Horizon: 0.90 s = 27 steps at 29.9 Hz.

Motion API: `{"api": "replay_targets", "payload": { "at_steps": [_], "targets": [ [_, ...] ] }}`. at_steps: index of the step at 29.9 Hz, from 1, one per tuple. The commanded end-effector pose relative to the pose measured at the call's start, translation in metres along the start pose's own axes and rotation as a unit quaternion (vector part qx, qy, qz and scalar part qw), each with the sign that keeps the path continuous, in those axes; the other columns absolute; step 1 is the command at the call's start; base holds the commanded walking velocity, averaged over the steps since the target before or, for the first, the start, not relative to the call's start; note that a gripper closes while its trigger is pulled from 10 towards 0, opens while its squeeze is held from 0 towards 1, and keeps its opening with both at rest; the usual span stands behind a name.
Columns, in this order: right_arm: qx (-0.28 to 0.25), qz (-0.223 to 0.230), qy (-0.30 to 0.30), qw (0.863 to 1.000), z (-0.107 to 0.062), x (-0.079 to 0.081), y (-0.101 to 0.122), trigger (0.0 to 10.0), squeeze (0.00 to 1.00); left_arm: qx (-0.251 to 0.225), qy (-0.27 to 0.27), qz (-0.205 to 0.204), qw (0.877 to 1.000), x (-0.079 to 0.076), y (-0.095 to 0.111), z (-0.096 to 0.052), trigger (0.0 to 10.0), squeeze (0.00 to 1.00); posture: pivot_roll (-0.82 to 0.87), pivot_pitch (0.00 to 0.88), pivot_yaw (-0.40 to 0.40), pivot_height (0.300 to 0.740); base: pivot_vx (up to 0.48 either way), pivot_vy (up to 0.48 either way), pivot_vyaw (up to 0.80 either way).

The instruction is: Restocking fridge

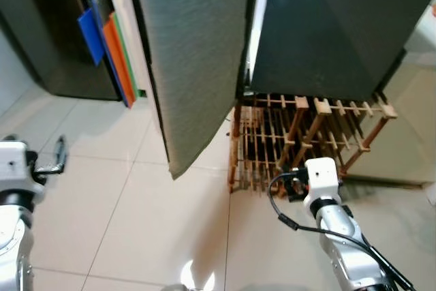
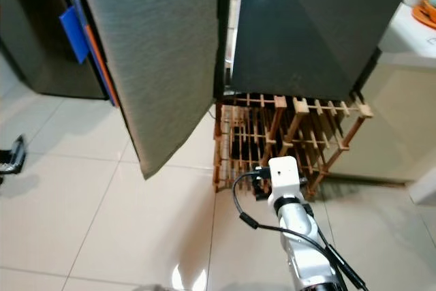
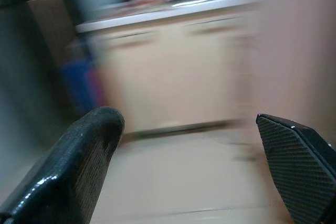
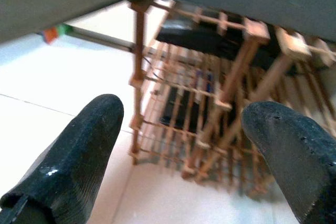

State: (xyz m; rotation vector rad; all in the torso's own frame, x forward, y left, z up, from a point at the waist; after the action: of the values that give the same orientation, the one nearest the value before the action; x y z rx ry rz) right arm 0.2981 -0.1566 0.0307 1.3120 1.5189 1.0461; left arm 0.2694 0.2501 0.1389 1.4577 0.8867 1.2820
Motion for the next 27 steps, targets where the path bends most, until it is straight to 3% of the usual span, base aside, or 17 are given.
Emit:
{"api": "replay_targets", "payload": {
  "at_steps": [1, 3, 4, 7, 9, 12, 14, 16, 17, 22, 27],
  "targets": [
    [-0.005, -0.005, -0.002, 1.000, 0.001, -0.002, 0.006, 10.0, 0.00, -0.001, -0.116, -0.017, 0.993, -0.035, 0.003, 0.003, 10.0, 0.00, 0.09, 0.000, 0.002, 0.740, 0.000, 0.000, 0.00],
    [-0.007, -0.005, -0.001, 1.000, 0.001, -0.002, 0.007, 10.0, 0.00, 0.010, -0.211, -0.043, 0.977, -0.064, 0.003, -0.001, 10.0, 0.00, 0.09, 0.000, 0.006, 0.740, 0.000, 0.000, 0.00],
    [-0.008, -0.006, -0.002, 1.000, 0.001, -0.002, 0.008, 10.0, 0.00, 0.021, -0.269, -0.061, 0.961, -0.081, 0.002, -0.002, 10.0, 0.00, 0.08, 0.000, 0.012, 0.740, 0.000, 0.000, 0.00],
    [-0.009, -0.008, -0.004, 1.000, 0.001, -0.004, 0.008, 10.0, 0.00, 0.032, -0.340, -0.081, 0.936, -0.103, 0.002, -0.001, 10.0, 0.00, 0.08, 0.000, 0.012, 0.740, 0.000, 0.000, 0.00],
    [-0.010, -0.009, -0.006, 1.000, 0.001, -0.005, 0.008, 10.0, 0.00, 0.032, -0.347, -0.083, 0.934, -0.106, 0.002, 0.002, 10.0, 0.00, 0.08, 0.000, 0.012, 0.740, 0.000, 0.000, 0.00],
    [-0.015, -0.007, -0.012, 1.000, 0.003, -0.008, 0.013, 10.0, 0.00, 0.022, -0.346, -0.078, 0.935, -0.112, 0.002, 0.032, 10.0, 0.00, 0.06, 0.000, 0.018, 0.740, 0.000, 0.000, 0.00],
    [-0.016, -0.007, -0.012, 1.000, 0.003, -0.008, 0.014, 10.0, 0.00, 0.019, -0.345, -0.075, 0.935, -0.113, 0.002, 0.041, 10.0, 0.00, 0.06, 0.000, 0.018, 0.740, 0.000, 0.000, 0.00],
    [-0.021, -0.008, -0.009, 1.000, 0.005, -0.005, 0.018, 10.0, 0.00, 0.009, -0.346, -0.073, 0.935, -0.116, 0.007, 0.066, 10.0, 0.00, 0.05, 0.000, 0.026, 0.740, 0.000, 0.000, 0.00],
    [-0.021, -0.008, -0.009, 1.000, 0.005, -0.005, 0.018, 10.0, 0.00, 0.009, -0.346, -0.073, 0.935, -0.116, 0.007, 0.066, 10.0, 0.00, 0.05, 0.000, 0.026, 0.740, 0.000, 0.000, 0.00],
    [-0.034, -0.012, -0.007, 0.999, 0.007, -0.001, 0.026, 10.0, 0.00, 0.004, -0.348, -0.060, 0.936, -0.115, 0.016, 0.102, 10.0, 0.00, 0.03, 0.000, 0.048, 0.740, 0.000, 0.000, 0.00],
    [-0.035, -0.012, -0.009, 0.999, 0.006, -0.001, 0.027, 10.0, 0.00, 0.006, -0.348, -0.043, 0.936, -0.113, 0.014, 0.108, 10.0, 0.00, 0.02, 0.000, 0.053, 0.740, 0.000, 0.000, 0.00]
  ]
}}
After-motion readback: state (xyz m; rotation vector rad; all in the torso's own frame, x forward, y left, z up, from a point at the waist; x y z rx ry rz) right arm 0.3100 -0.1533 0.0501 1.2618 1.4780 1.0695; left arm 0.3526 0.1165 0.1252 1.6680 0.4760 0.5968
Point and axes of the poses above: a point about 5 cm out from each wrist's last joint towards the gripper, its own z axis pointing out of the wrist towards the gripper, its own y axis along the axis of the wrist's last joint, x = y × z, the point moved 4 cm from there along z, pointing out of the wrist towards the gripper, and after that the axes turned 4 degrees about z, right-handed, at the moved point
